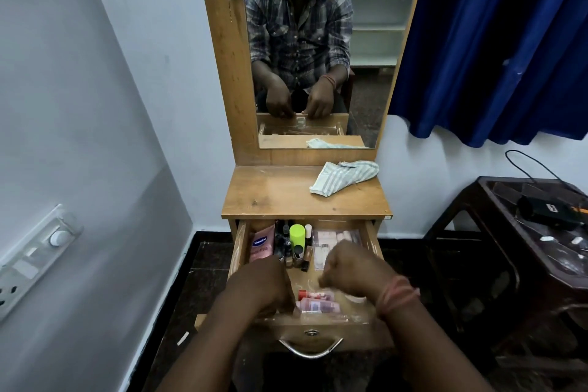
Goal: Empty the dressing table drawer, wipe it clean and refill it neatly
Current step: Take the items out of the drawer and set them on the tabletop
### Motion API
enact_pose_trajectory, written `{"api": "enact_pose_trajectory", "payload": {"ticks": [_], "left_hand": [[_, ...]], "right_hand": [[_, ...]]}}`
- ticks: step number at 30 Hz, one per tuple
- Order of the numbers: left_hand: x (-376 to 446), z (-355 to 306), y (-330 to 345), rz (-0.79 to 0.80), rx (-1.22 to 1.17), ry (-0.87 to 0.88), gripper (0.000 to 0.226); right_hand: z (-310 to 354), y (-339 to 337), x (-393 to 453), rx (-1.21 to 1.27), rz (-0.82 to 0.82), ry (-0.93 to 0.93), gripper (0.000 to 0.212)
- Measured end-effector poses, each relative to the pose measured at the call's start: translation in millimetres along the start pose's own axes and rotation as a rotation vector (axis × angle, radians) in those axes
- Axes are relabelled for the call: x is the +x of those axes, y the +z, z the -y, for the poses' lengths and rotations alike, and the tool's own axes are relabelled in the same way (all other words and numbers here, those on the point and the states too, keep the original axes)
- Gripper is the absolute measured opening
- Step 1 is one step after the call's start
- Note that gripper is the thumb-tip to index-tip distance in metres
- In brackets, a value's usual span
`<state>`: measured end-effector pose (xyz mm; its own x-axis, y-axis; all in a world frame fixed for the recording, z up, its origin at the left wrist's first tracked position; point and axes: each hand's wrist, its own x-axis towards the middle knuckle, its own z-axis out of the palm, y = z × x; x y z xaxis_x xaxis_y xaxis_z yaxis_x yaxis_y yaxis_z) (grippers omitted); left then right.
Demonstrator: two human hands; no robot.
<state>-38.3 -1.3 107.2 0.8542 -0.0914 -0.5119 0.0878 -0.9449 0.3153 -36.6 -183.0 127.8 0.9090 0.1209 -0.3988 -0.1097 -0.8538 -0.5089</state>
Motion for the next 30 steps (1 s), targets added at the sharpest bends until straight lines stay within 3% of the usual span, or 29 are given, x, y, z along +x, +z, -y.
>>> {"api": "enact_pose_trajectory", "payload": {"ticks": [2,4,6,9,12,15,17,20,22,24,27,30], "left_hand": [[15,-4,-16,-0.011,-0.055,0.016,0.018],[27,-9,-32,-0.128,-0.177,0.026,0.016],[37,-14,-43,-0.212,-0.298,0.043,0.017],[46,-18,-49,-0.235,-0.542,0.051,0.021],[51,-16,-49,-0.226,-0.784,0.059,0.02],[52,-12,-52,-0.26,-1.059,0.051,0.012],[55,-12,-60,-0.273,-1.335,0.033,0.014],[70,-7,-82,-0.227,-1.611,0.11,0.033],[82,-3,-96,-0.286,-1.597,0.125,0.031],[92,2,-106,-0.447,-1.47,0.079,0.022],[107,16,-111,-0.636,-1.169,0.008,0.016],[123,35,-108,-0.635,-0.982,-0.085,0.028]], "right_hand": [[13,-25,32,-0.016,-0.192,-0.012,0.022],[21,-39,72,-0.077,-0.445,-0.036,0.023],[26,-45,107,-0.148,-0.591,-0.051,0.035],[18,-48,141,-0.278,-0.586,0.053,0.061],[8,-47,158,-0.206,-0.578,0.051,0.049],[21,-45,148,0.059,-0.727,-0.155,0.026],[41,-37,130,0.214,-0.779,-0.328,0.028],[73,-19,102,0.278,-0.638,-0.635,0.035],[86,-9,99,0.254,-0.52,-0.743,0.033],[93,-4,110,0.233,-0.491,-0.763,0.042],[100,-1,136,0.165,-0.387,-0.671,0.04],[109,4,152,0.06,-0.255,-0.539,0.031]]}}
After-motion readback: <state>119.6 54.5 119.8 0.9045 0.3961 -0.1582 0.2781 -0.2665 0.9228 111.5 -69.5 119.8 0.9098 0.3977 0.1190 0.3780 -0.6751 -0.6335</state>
